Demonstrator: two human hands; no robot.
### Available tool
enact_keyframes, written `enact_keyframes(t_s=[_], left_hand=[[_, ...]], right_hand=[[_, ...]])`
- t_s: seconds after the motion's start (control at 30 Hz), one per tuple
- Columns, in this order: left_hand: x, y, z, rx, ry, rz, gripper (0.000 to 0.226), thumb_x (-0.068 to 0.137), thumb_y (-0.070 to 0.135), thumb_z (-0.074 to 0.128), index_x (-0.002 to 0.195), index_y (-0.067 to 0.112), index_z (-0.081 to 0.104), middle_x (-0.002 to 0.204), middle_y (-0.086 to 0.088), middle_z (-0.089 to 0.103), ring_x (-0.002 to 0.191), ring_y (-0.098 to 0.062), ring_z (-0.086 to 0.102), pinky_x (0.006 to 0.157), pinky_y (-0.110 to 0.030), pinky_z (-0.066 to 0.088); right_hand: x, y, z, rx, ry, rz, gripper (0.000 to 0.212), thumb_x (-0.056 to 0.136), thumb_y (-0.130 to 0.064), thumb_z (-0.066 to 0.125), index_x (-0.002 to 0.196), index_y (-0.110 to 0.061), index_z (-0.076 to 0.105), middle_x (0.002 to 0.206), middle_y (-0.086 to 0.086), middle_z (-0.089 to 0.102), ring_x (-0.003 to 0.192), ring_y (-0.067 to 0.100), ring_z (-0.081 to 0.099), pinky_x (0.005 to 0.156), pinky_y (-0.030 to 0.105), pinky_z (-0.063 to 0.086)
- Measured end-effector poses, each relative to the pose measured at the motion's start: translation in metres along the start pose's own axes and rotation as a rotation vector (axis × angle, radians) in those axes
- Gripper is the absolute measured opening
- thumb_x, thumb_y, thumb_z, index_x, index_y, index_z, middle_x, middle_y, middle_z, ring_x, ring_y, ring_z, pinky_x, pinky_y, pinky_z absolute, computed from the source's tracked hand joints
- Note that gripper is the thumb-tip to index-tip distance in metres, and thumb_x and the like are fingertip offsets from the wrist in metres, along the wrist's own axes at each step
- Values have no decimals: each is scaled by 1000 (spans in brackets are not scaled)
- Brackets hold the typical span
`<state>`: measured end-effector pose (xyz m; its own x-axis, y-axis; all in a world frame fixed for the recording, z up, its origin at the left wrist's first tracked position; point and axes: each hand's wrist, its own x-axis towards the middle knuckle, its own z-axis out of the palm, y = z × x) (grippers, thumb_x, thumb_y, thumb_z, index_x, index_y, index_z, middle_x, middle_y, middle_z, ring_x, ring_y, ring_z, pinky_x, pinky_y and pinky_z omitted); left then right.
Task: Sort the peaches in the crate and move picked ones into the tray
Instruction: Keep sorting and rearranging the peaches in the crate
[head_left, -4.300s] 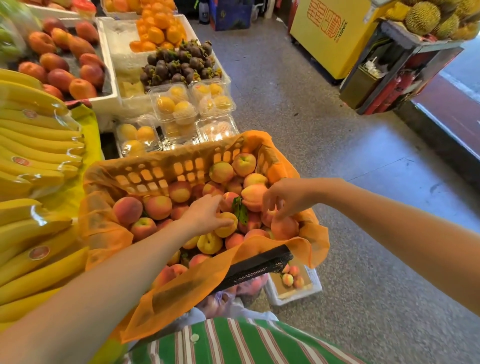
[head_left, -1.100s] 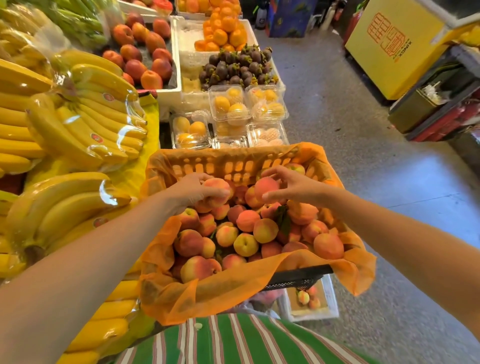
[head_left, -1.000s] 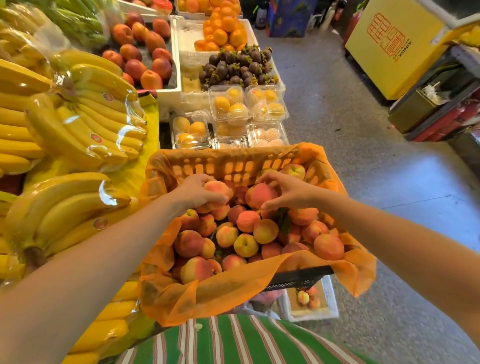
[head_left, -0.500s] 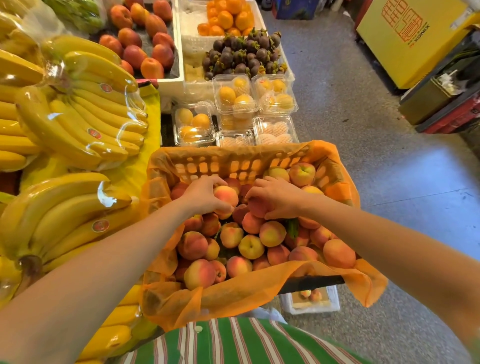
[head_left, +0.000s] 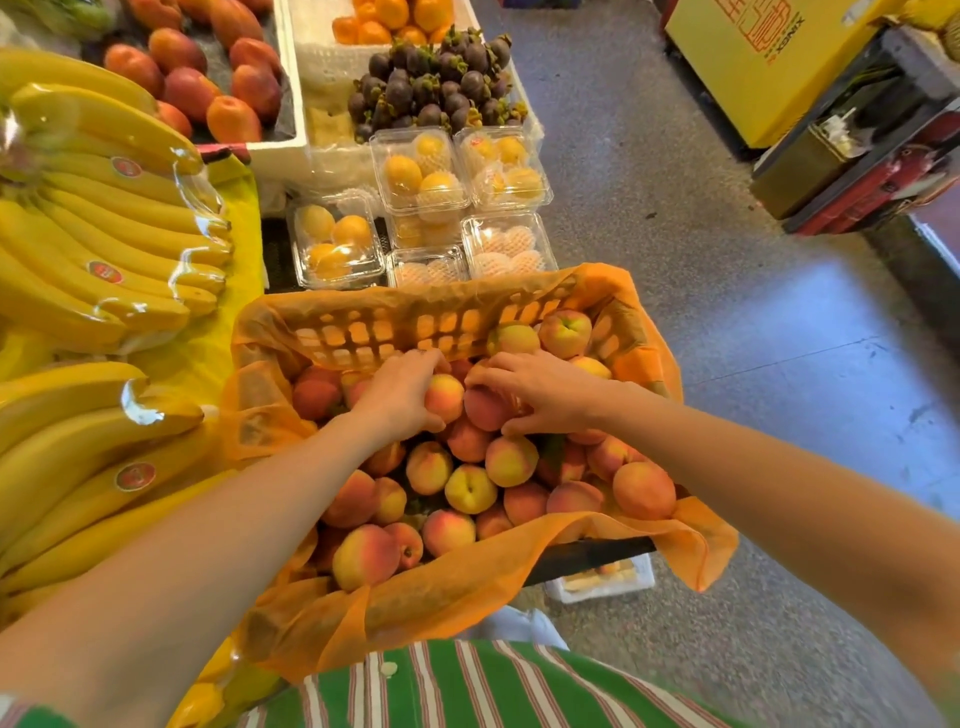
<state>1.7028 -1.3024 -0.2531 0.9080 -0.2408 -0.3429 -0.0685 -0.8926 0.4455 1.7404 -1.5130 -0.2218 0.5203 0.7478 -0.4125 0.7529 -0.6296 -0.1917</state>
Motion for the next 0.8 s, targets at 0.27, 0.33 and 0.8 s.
enact_keyframes(t_s=[0.27, 0.33, 0.8], left_hand=[[-6, -3, 4, 200, -24, 91, 71, 75, 34, 79, 136, 25, 44, 123, -9, 42, 113, -30, 46, 86, -40, 46], [-9, -7, 3, 200, -48, 106, 68, 77, 32, 77, 136, 23, 44, 124, -8, 43, 115, -29, 45, 89, -41, 45], [-79, -44, -44, 287, 370, 180, 13, 81, 28, 63, 90, 26, 72, 95, 3, 69, 109, -25, 54, 92, -40, 36]], right_hand=[[-4, -1, 0, 125, -3, 27, 68, 88, -38, 64, 146, -24, 32, 139, 5, 41, 119, 25, 49, 93, 35, 45], [-5, -2, 0, 134, -8, 37, 68, 89, -38, 63, 147, -25, 31, 139, 6, 41, 121, 24, 48, 91, 32, 43], [27, -55, -17, 156, 74, -118, 44, 91, -32, 60, 131, -16, 50, 121, 6, 52, 106, 23, 52, 83, 32, 43]])
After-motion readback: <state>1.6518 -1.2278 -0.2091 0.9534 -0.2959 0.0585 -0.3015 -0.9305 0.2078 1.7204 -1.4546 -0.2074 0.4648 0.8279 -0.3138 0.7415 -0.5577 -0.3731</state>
